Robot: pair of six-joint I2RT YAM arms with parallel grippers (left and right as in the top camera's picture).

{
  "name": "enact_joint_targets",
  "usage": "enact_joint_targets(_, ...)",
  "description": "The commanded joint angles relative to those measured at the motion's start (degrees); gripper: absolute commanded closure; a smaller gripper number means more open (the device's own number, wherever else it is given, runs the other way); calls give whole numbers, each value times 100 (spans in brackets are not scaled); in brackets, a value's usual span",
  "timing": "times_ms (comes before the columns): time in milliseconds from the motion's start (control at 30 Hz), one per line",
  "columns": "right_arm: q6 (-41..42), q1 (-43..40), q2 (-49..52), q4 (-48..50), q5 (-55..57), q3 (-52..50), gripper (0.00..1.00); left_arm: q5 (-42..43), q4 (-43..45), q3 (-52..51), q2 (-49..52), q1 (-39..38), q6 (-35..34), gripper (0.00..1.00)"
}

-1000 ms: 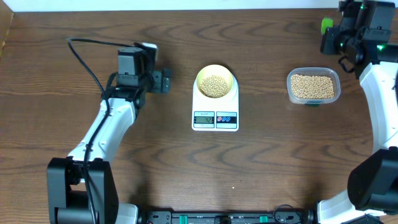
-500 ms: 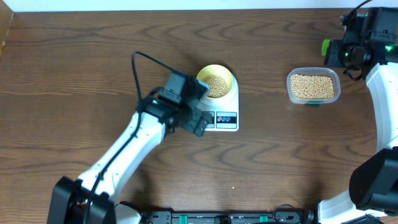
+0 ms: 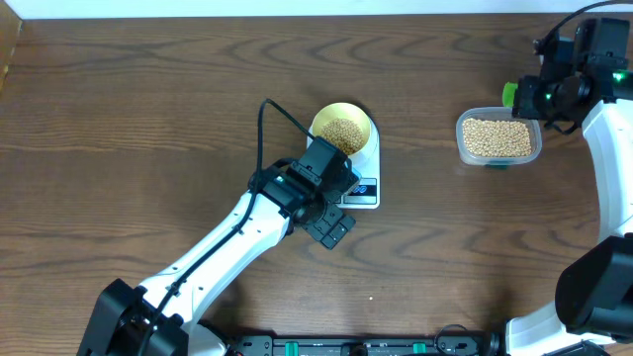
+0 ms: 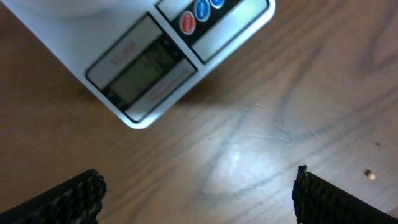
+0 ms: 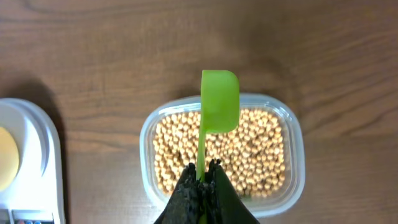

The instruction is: Scoop item into bowl and weigh 50g on scale

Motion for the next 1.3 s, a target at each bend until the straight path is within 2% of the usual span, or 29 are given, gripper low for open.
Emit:
enact_joint_targets(0,-46,-9,-79,-120,-66,98,99,-197,96,-74,92,24,28,2)
enact_joint_targets(200,-46,-9,-79,-238,-57,46,99,-201,352,-142,461,24,13,2)
enact_joint_targets(400,-28,13,-76,-214,-37,-289,99,-590,470,-142,557,24,15,2)
enact_joint_targets(867,195,15,-76,647,59,-1213,99,-584,509,-142,557,24,11,2)
enact_joint_targets(1133,219,31,-76,962,-898,-1572,99,-584,514,-142,557,24,11,2)
enact_joint_targets(1267,282,46,-76,1073,-1003,-1779,99,-584,509,-142,557,22,11,2)
